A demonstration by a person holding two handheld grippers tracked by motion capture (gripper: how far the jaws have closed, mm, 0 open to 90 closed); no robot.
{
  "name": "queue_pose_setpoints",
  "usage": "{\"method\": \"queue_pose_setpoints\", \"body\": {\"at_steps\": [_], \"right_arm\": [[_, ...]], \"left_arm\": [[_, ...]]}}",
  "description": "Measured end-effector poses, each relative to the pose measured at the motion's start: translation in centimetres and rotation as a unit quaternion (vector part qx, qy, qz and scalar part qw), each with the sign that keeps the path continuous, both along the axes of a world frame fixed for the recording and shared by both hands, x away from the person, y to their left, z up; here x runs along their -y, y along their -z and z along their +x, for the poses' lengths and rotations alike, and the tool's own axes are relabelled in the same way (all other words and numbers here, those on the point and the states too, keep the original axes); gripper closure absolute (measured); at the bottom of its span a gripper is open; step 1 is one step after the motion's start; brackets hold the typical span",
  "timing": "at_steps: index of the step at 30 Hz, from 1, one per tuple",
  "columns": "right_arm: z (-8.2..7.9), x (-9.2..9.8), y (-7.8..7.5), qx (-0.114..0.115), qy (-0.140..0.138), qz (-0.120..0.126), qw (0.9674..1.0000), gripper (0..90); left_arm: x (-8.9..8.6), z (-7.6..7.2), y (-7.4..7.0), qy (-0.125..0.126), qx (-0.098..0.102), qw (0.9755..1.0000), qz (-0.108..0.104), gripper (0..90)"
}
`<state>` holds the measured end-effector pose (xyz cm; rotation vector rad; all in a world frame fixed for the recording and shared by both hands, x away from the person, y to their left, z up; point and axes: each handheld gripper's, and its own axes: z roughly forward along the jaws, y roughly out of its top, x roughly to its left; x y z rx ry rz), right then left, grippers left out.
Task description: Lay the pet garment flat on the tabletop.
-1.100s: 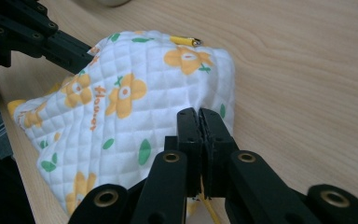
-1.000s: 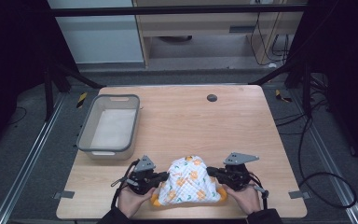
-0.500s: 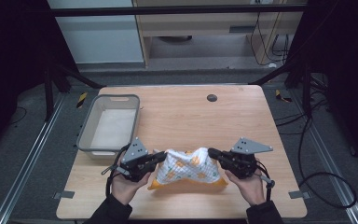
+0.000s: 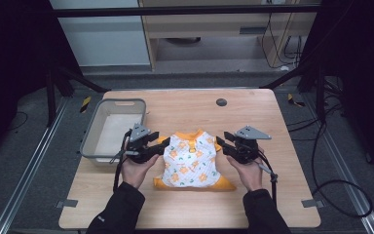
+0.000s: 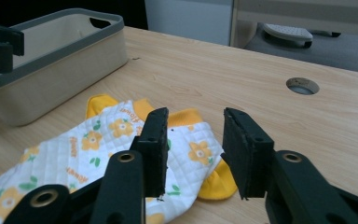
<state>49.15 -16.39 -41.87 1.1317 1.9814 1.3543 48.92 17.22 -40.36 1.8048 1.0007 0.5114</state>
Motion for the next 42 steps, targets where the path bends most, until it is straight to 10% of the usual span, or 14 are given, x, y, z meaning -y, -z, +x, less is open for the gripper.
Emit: {"method": "queue_pose_setpoints", "body": {"at_steps": [10,22,42], "right_arm": [[-3.7,2.5,-0.5,-0.004,-0.032,-0.01,0.9994,48.8],[-6.9,3.7,2.6,-0.048,-0.065,-0.026,0.9964,42.9],[-8.5,2.5,6.5,-0.093,-0.126,-0.076,0.9847,52.4]], "left_arm": [[-3.1,-4.4,1.4,0.027,-0.005,0.9991,0.033,37.8],[-4.5,-7.9,5.2,0.053,-0.038,0.9951,0.074,34.7],[-2.1,-8.0,8.1,0.091,-0.079,0.9835,0.135,51.2]]}}
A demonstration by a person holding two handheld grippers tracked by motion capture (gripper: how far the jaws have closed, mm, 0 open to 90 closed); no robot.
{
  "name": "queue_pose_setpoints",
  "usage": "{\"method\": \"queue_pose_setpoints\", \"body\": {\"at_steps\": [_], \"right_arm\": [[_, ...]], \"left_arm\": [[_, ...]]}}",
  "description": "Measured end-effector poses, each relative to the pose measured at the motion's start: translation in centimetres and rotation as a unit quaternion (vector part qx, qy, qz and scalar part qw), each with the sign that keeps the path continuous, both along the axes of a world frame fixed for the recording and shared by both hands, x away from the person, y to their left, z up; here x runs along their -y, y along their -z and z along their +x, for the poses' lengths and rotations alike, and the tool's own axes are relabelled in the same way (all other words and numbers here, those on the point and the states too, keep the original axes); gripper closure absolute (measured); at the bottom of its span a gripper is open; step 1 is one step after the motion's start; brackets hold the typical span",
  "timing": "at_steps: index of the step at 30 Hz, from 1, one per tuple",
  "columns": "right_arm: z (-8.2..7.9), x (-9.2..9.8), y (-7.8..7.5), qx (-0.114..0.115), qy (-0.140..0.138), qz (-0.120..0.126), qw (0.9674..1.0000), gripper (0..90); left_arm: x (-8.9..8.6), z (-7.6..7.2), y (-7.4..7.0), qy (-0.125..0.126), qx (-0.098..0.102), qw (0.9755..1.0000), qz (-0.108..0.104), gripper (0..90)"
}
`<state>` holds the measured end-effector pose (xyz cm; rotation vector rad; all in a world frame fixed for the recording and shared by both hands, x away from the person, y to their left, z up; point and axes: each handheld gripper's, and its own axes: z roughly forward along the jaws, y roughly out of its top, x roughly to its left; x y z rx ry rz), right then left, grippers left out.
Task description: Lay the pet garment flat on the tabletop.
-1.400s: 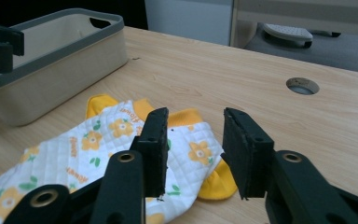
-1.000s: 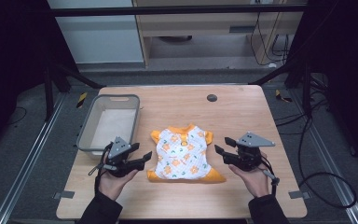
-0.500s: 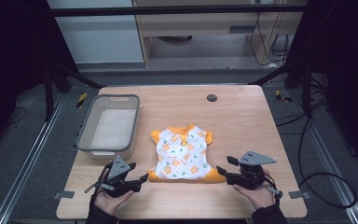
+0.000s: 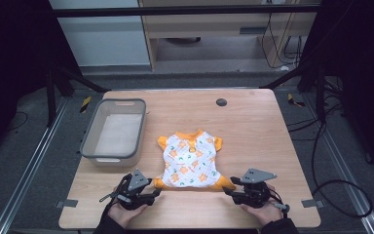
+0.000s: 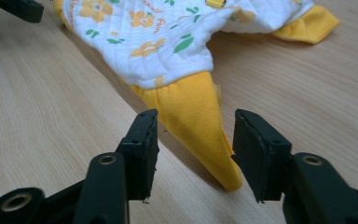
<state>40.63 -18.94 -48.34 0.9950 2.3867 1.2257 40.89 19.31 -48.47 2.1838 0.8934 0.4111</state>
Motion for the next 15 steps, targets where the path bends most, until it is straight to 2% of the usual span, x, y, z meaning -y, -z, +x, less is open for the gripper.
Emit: {"method": "queue_pose_setpoints", "body": {"at_steps": [1,2,3,6,10,15], "right_arm": [[0.1,-0.3,0.1,-0.001,-0.005,-0.005,1.0,55.7],[0.2,-0.4,0.1,0.0,-0.006,-0.01,0.9999,57.6],[0.2,-0.4,0.1,0.0,-0.006,-0.01,0.9999,57.6],[0.5,-0.5,0.2,-0.008,-0.006,-0.015,0.9998,66.9],[0.7,-0.5,0.2,-0.024,-0.008,-0.014,0.9996,82.1],[0.5,-0.6,-0.2,-0.029,-0.021,-0.008,0.9993,86.6]], "left_arm": [[0.2,0.2,0.3,0.0,-0.009,1.0,0.002,55.0],[0.2,0.2,0.3,0.0,-0.009,1.0,0.002,57.3],[0.3,0.4,0.5,0.002,-0.017,0.9998,0.003,57.3],[0.6,0.6,0.6,0.004,-0.025,0.9996,0.009,67.1],[0.5,0.5,0.2,0.008,-0.024,0.9997,0.0,80.3],[0.6,0.2,-0.6,0.021,-0.02,0.9995,-0.014,86.4]]}}
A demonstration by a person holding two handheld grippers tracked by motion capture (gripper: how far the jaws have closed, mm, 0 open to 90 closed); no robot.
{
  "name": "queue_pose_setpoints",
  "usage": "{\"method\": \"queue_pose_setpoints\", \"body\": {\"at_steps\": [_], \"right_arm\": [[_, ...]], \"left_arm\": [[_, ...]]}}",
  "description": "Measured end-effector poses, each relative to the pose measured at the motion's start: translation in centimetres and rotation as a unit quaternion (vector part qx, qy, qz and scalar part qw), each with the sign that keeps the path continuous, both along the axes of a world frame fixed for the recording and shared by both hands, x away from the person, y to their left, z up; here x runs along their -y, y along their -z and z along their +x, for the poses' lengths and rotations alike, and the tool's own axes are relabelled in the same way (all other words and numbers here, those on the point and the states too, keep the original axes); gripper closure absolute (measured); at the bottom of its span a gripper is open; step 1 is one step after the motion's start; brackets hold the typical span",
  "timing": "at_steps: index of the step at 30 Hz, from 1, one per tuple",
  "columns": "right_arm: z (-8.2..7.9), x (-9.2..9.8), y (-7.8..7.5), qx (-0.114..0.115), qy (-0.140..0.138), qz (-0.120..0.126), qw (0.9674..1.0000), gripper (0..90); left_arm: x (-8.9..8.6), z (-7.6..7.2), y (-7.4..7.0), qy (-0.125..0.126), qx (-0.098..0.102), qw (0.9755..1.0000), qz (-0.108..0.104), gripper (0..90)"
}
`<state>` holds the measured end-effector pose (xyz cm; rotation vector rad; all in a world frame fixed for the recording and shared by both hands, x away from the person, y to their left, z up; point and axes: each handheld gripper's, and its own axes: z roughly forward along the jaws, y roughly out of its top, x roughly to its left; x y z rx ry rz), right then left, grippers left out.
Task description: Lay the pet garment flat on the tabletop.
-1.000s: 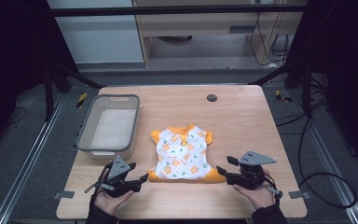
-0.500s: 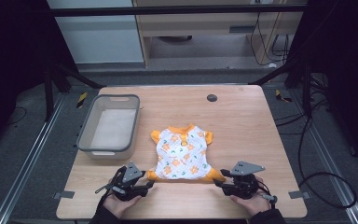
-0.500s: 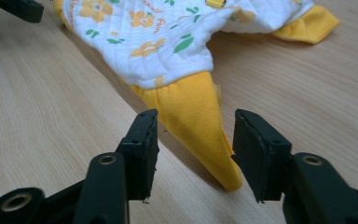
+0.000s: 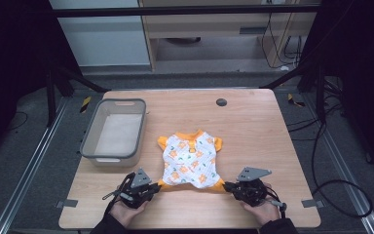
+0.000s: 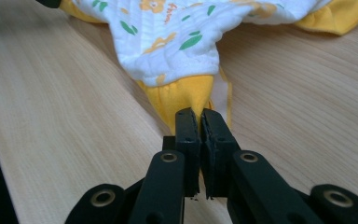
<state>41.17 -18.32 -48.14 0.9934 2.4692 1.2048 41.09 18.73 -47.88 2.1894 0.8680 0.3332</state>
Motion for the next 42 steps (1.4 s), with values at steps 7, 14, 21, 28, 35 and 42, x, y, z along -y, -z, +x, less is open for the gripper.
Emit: {"method": "queue_pose_setpoints", "body": {"at_steps": [7,14,21,28,35,42], "right_arm": [[-0.8,0.6,-2.2,0.02,-0.009,0.034,0.9992,86.8],[-0.7,1.3,-4.7,0.035,-0.008,0.082,0.996,86.8],[2.9,1.4,-4.7,0.003,0.056,0.095,0.9939,86.5],[7.3,0.4,-0.7,-0.031,0.12,0.043,0.9914,85.5],[7.4,-0.5,0.3,-0.008,0.119,0.012,0.9928,78.1],[5.6,0.6,-1.6,0.038,0.104,0.027,0.9935,67.8]], "left_arm": [[-0.2,-0.8,-2.6,0.018,0.018,0.9986,-0.046,87.1],[-0.2,-0.8,-5.8,0.028,0.032,0.997,-0.066,87.0],[0.6,3.6,-6.1,-0.011,-0.002,0.9975,-0.069,86.6],[2.0,8.1,-2.5,-0.061,-0.028,0.9973,-0.029,86.0],[2.1,8.2,-1.4,-0.072,-0.028,0.9969,-0.02,80.4],[0.6,5.6,-2.5,-0.06,0.014,0.9973,-0.04,51.4]]}}
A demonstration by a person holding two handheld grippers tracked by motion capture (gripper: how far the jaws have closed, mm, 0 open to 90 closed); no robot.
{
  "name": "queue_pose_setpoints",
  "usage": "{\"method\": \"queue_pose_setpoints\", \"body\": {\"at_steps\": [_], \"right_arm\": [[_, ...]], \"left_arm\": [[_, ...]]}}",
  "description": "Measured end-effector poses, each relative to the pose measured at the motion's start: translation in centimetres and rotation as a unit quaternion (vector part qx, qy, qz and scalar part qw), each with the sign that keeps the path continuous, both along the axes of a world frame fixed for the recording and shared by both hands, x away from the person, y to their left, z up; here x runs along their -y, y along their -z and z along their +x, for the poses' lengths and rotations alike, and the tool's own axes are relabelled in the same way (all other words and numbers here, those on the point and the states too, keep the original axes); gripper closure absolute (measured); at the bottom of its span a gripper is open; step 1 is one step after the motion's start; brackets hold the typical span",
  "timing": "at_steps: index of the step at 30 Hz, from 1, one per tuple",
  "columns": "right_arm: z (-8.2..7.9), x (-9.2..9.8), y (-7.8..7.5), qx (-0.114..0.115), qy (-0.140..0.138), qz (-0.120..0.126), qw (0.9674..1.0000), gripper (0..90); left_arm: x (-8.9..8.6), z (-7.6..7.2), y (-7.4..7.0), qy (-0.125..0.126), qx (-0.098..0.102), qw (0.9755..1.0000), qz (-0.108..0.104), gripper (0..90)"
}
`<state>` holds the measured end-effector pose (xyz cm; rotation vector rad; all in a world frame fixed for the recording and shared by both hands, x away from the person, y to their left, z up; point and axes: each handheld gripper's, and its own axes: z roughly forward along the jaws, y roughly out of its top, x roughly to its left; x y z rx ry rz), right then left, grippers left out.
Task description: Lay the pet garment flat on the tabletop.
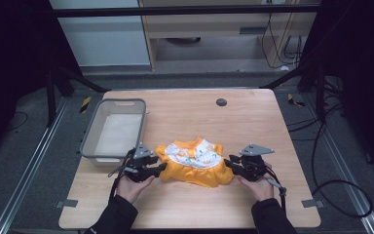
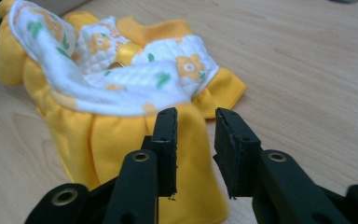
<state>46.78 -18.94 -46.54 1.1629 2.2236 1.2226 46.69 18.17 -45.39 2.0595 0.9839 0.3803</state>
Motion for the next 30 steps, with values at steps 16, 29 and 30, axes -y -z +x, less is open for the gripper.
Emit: {"method": "queue_pose_setpoints", "body": {"at_steps": [16,29,30], "right_arm": [[-2.6,2.1,2.1,-0.026,-0.02,-0.021,0.9992,50.3],[-1.9,0.4,3.5,-0.046,-0.033,-0.06,0.9965,85.8],[-2.0,0.3,3.4,-0.045,-0.038,-0.06,0.9964,86.6]], "left_arm": [[-0.1,-4.4,2.0,0.044,0.023,0.9985,0.021,38.1],[0.9,-4.3,2.3,0.069,-0.035,0.997,0.003,86.2],[0.9,-4.4,2.2,0.07,-0.033,0.997,0.004,86.6]]}}
